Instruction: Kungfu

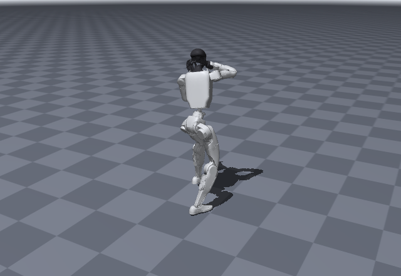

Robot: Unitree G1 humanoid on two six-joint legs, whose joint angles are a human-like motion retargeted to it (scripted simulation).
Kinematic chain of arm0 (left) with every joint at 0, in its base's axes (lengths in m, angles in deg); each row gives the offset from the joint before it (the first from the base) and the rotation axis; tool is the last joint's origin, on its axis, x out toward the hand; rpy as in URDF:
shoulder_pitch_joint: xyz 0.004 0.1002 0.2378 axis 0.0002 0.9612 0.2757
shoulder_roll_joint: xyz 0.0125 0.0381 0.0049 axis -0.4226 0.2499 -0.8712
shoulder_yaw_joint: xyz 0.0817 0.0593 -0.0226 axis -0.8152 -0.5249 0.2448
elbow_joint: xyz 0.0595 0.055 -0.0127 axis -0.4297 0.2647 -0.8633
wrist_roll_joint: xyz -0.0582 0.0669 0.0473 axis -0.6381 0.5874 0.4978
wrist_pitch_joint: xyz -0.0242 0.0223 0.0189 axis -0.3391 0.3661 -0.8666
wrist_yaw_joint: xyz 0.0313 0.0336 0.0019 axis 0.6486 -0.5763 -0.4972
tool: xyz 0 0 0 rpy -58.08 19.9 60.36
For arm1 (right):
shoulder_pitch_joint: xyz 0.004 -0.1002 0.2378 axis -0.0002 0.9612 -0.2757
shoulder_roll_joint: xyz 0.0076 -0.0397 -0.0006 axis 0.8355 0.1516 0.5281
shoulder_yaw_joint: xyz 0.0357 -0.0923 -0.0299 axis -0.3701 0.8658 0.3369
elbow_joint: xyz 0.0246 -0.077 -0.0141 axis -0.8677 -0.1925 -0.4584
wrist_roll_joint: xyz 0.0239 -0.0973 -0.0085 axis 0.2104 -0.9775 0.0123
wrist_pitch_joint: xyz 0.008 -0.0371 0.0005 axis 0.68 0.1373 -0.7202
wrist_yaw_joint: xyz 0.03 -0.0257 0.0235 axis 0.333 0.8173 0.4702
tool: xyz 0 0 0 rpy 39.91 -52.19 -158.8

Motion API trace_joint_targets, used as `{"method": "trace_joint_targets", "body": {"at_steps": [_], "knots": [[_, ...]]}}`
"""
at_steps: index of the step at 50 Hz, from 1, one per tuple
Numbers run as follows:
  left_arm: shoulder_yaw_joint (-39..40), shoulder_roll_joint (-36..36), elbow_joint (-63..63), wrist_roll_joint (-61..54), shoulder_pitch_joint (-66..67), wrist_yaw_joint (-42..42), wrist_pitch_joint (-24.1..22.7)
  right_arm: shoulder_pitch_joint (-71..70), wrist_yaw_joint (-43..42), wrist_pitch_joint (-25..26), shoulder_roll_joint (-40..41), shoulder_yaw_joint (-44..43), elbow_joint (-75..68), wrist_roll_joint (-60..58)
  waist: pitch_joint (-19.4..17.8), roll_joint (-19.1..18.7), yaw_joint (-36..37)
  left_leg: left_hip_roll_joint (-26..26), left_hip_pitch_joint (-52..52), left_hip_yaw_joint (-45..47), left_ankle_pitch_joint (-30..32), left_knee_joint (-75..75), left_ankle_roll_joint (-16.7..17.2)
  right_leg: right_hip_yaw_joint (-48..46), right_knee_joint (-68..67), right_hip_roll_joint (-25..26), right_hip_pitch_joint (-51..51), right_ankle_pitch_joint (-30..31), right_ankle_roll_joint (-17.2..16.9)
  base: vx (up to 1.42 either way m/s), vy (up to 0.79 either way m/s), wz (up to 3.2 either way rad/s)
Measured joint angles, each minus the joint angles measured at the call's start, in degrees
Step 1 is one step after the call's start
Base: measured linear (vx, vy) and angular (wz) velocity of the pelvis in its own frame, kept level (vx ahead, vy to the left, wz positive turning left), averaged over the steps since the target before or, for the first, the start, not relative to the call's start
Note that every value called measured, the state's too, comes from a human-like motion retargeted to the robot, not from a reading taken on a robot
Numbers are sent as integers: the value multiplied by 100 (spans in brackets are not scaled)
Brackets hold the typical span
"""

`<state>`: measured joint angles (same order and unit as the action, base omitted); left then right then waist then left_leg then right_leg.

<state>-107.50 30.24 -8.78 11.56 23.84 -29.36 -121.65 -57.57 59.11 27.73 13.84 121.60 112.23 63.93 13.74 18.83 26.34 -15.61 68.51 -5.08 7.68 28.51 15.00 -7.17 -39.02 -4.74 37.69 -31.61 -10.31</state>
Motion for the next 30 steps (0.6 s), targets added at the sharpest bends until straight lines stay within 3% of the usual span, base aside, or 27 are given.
{"method": "trace_joint_targets", "body": {"at_steps": [11,17,20,24,28,30], "knots": [[384,62,479,-1561,272,638,438,814,489,289,463,-334,-882,-106,157,-417,-593,341,-1052,215,-652,-177,0,798,893,-308,-59,1310,255,-5,25,-85],[1276,-12,1751,-2358,757,1322,580,1319,124,575,973,-403,-1826,-117,356,-810,-991,-159,-1584,1130,-653,-303,0,738,1271,-568,139,2187,407,-13,29,-140],[2004,-225,2765,-2026,944,1670,620,1715,66,698,1109,-467,-2189,278,549,-1092,-1296,-453,-1692,1529,-825,-166,0,600,1598,-598,237,2567,384,-17,25,-142],[2534,-829,3795,-1136,1064,2416,619,2441,73,805,615,-578,-2497,636,735,-1441,-1722,-736,-1902,1958,-997,-12,0,219,2251,-700,184,2841,345,-15,23,-140],[2486,-1318,4340,-404,891,3286,526,3475,321,1045,-212,-832,-2945,874,962,-1697,-2127,-1015,-2236,2559,-1129,48,0,-590,2878,-937,130,3204,684,-10,21,-165],[2288,-1524,4527,-78,662,3987,546,4121,551,1352,-583,-1088,-3386,902,1160,-1905,-2326,-1226,-2319,2829,-1131,-8,0,-1138,2970,-1030,213,3297,1104,-13,7,-167]]}}
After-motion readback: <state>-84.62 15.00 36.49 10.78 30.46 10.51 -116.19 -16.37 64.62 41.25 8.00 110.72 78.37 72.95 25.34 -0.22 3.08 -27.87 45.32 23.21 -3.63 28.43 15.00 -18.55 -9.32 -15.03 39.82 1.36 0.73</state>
